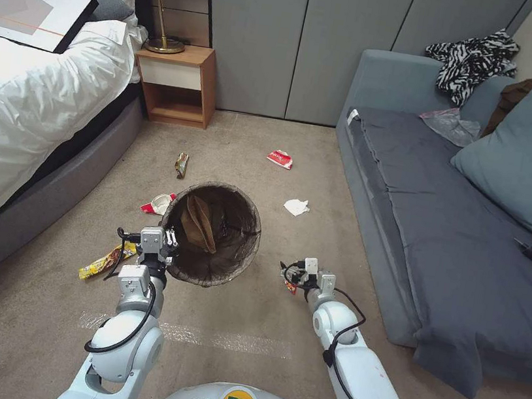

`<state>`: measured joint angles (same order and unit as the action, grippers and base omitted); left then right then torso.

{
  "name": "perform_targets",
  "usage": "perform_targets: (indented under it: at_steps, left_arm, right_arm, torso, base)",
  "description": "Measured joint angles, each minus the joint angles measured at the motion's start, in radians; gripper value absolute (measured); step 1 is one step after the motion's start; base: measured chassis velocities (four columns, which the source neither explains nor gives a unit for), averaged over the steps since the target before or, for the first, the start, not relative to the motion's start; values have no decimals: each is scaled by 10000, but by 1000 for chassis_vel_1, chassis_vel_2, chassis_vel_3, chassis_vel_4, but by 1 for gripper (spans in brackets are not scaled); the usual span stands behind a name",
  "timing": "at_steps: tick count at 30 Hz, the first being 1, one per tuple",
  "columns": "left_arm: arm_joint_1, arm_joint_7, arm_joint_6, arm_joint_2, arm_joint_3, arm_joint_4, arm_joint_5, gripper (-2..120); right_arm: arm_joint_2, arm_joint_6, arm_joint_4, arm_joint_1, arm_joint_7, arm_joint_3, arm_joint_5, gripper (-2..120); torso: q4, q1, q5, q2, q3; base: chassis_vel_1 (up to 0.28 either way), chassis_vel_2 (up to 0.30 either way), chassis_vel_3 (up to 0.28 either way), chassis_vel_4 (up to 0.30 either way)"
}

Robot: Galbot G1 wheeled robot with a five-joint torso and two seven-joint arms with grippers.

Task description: Pick up the trash bin, then pick up the garbage from the floor and place it into the trash bin.

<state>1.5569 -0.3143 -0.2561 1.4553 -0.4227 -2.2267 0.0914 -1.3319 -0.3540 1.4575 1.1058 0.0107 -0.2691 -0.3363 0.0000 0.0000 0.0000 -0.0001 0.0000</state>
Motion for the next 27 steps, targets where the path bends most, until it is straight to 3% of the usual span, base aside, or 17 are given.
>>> perform_targets:
  at_steps: [18, 27]
  left_arm:
    - [105, 2, 18, 55, 25, 72, -108, 2]
    - [124, 3, 39, 73, 39, 97, -132, 2]
  right_arm:
    - [-299, 346, -2207, -924, -253, 271, 867, 100]
    - [-310, 520, -2588, -1030, -300, 201, 1007, 100]
  torso:
    - [1, 0, 0, 0, 0]
    - [0, 0, 0, 0, 0]
  base:
    - [0, 0, 0, 0]
    - [0, 0, 0, 0]
